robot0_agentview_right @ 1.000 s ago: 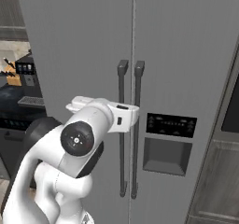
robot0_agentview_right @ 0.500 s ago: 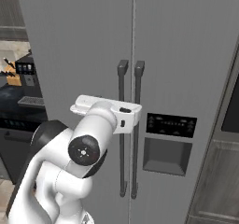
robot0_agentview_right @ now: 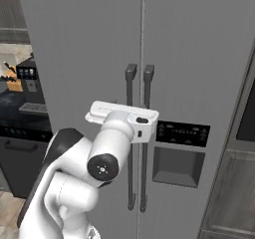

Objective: Open the freezer door, pick up the ice cube tray from the freezer, and place it on the dining counter.

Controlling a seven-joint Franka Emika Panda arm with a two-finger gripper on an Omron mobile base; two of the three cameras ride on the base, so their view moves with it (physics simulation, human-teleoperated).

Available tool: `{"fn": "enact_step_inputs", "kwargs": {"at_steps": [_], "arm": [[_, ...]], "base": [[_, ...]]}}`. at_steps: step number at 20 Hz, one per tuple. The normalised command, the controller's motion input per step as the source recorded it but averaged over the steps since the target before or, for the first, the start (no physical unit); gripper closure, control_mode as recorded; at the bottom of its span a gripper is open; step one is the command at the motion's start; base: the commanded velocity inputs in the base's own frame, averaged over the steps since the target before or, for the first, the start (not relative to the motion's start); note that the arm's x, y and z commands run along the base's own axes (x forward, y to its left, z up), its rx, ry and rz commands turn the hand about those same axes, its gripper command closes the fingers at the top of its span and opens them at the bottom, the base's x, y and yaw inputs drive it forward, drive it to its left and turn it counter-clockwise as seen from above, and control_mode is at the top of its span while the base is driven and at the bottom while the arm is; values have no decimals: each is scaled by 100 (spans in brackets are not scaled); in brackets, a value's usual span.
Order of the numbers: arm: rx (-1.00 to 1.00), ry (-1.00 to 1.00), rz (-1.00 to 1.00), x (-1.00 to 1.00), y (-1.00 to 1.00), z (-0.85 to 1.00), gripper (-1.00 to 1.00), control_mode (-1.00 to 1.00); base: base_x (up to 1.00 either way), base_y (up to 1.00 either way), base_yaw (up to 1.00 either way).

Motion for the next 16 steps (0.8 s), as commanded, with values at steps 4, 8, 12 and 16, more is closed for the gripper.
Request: {"fn": "enact_step_inputs", "kwargs": {"at_steps": [4, 8, 12, 16], "arm": [[0, -4, 0, 17, -1, -2, -100, -100], [0, -2, 0, 27, 0, -4, -100, -100], [0, -1, 0, 27, 0, -5, -100, -100], [0, 0, 0, 23, 0, -4, -100, -100]], "base": [[0, 0, 0], [0, 0, 0], [0, 0, 0], [0, 0, 0]]}}
